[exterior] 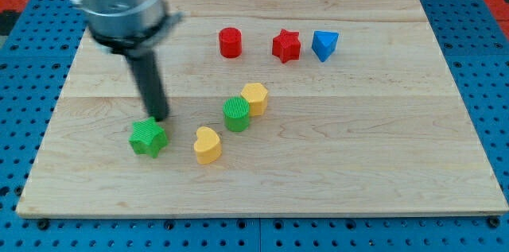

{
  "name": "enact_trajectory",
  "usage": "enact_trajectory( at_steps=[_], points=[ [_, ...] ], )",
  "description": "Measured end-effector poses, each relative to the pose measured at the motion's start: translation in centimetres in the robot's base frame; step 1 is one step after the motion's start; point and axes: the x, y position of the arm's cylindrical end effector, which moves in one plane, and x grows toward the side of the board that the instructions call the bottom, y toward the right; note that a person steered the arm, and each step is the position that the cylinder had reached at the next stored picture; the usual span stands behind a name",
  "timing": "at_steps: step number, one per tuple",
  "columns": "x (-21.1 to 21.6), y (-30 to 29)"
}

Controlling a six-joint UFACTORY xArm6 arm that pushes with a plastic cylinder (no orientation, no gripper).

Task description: Push the green star to the bottom left of the green circle

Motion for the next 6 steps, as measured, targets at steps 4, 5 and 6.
enact_trajectory(
  at_steps=[4, 5, 6],
  points=[
    [4.7, 7.2],
    [0.6, 6.7],
    [-4.8, 4.3]
  ],
)
